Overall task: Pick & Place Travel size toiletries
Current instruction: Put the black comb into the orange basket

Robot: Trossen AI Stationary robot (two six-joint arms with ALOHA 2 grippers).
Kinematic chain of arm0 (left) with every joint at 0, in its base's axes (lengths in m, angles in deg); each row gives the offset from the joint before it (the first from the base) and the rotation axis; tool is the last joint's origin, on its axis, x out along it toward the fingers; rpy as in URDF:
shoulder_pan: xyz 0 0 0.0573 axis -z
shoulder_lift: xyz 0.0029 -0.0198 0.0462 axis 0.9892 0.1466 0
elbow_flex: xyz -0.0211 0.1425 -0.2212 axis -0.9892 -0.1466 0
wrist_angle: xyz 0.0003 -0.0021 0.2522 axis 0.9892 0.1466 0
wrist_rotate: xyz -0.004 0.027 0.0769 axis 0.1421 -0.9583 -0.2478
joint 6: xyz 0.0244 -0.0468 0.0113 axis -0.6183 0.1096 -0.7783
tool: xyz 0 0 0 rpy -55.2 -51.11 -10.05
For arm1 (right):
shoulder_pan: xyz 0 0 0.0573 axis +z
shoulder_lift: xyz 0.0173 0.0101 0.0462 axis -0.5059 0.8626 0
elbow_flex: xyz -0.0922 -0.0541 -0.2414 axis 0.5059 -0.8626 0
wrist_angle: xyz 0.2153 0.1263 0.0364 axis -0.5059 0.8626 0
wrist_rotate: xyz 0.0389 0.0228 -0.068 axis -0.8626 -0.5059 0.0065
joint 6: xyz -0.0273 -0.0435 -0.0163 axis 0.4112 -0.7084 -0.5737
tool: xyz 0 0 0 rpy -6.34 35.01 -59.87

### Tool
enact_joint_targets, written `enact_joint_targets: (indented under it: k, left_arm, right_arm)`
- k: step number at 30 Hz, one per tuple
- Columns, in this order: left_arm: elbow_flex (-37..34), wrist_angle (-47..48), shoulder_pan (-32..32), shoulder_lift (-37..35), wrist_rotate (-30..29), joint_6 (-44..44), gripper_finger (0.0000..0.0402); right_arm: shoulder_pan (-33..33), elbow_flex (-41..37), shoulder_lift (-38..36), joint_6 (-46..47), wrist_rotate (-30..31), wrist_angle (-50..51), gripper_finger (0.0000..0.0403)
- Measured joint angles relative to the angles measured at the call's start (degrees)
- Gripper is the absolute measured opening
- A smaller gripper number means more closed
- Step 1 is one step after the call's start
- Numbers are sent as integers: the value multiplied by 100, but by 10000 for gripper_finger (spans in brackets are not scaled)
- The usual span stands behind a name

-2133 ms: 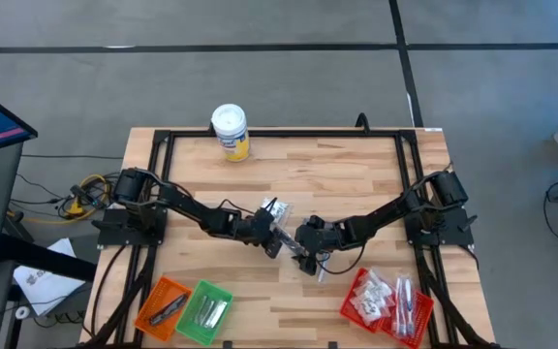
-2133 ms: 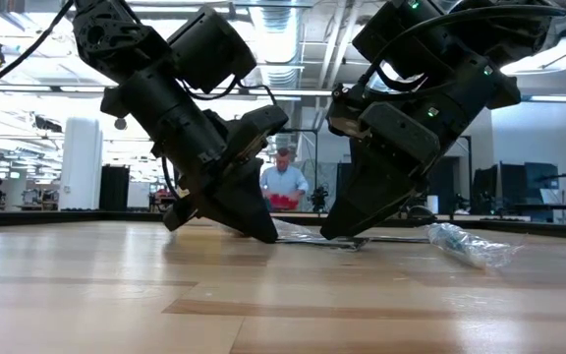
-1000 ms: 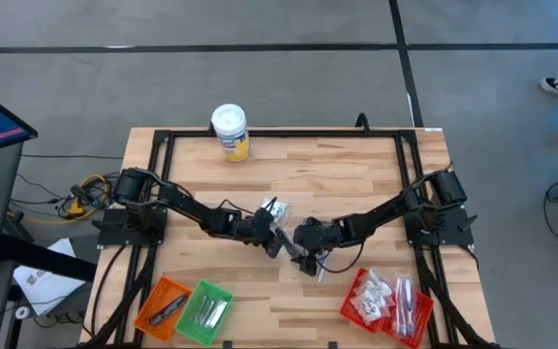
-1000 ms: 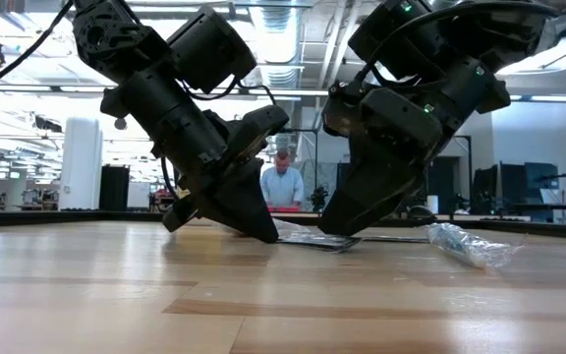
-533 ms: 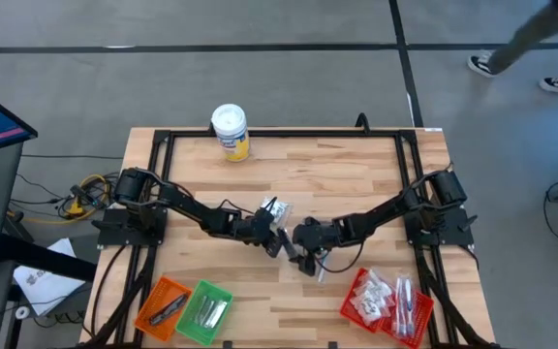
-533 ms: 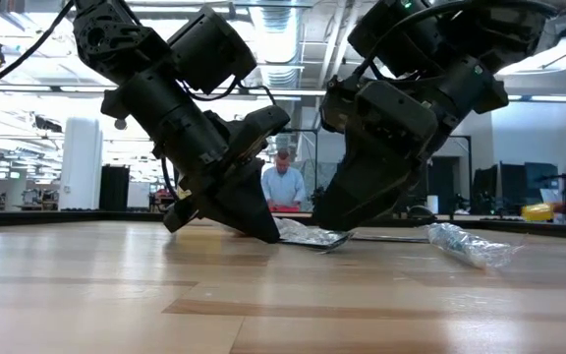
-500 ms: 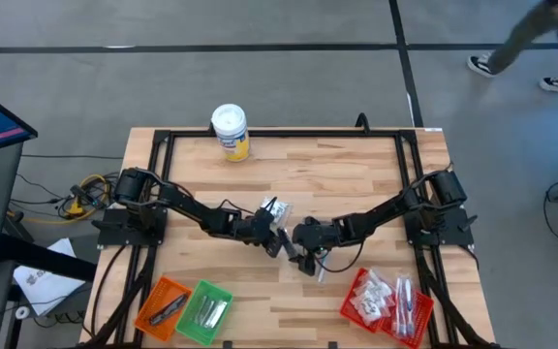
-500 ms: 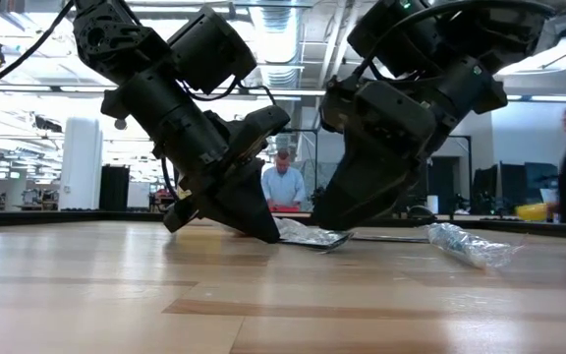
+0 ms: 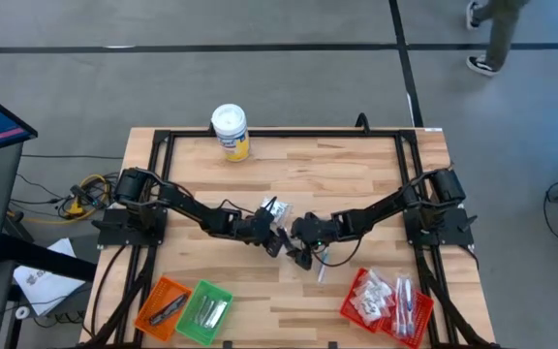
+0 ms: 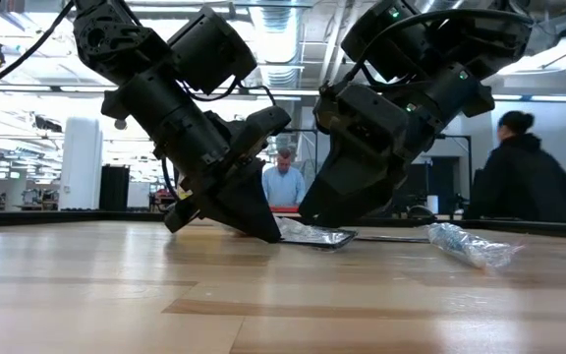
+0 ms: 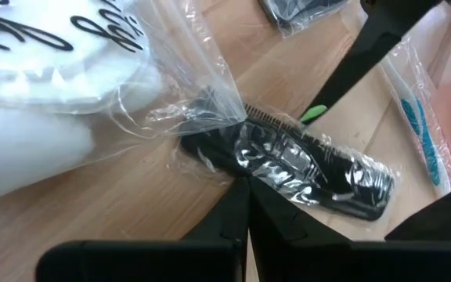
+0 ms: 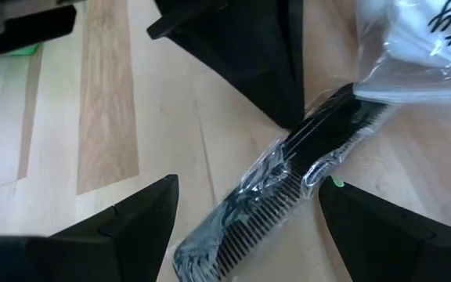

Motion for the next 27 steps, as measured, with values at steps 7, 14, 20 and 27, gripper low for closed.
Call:
enact_joint_targets:
  k: [7, 14, 20, 27]
  left_arm:
    - [-2, -82, -58, 29, -35, 107, 1]
    - [339, -178, -109, 443, 130, 100, 1]
    - [561, -147, -74, 569, 161, 76, 1]
    - [560, -151, -56, 546, 186, 84, 1]
  right_arm:
    - [-17, 1, 0, 45, -90, 3, 301]
    - [-15, 4, 0, 72, -128, 33, 301]
    - [-35, 48, 165, 335, -173, 119, 301]
    - [-105, 303, 255, 496, -257, 589, 261]
